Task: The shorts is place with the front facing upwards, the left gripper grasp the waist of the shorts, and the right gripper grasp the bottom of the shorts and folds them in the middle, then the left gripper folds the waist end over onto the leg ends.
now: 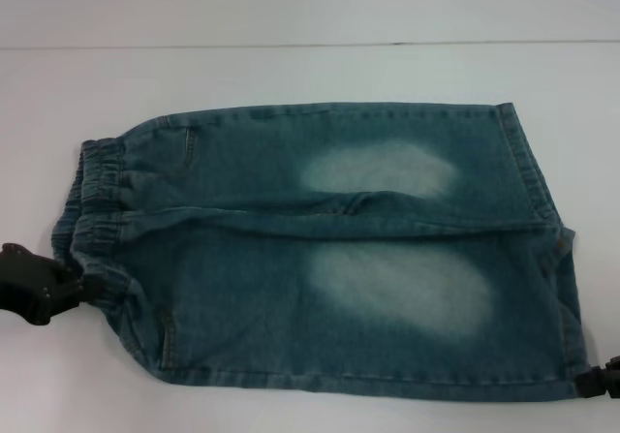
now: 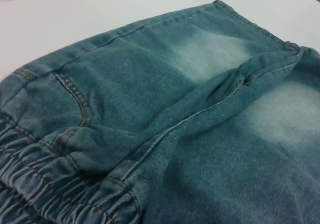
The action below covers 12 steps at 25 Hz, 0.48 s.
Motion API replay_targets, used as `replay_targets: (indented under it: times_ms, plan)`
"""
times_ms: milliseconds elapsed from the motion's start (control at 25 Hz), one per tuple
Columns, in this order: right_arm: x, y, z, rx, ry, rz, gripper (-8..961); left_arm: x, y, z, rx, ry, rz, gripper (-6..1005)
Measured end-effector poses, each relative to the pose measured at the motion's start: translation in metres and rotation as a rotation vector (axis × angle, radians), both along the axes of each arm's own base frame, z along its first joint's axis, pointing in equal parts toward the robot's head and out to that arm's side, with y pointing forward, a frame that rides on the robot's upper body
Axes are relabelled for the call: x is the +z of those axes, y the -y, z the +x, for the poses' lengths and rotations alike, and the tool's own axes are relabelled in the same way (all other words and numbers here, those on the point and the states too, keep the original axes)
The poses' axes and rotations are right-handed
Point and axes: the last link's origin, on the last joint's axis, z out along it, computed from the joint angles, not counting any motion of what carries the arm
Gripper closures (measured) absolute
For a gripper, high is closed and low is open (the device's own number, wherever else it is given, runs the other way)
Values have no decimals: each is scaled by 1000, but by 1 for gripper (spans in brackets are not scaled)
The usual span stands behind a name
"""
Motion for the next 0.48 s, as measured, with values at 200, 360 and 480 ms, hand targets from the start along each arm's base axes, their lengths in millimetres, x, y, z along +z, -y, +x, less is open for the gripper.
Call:
replay_targets:
  times_ms: [200,360,480]
  plan:
    - [17,6,1,37,-31,54,929,2,-1,0,5,3,10,949]
    - [40,10,-1,75,-57,138,930,6,-5,3,0,19,30,949]
    - [56,8,-5,110,-69,229,931,11,-11,7,-1,42,60,950]
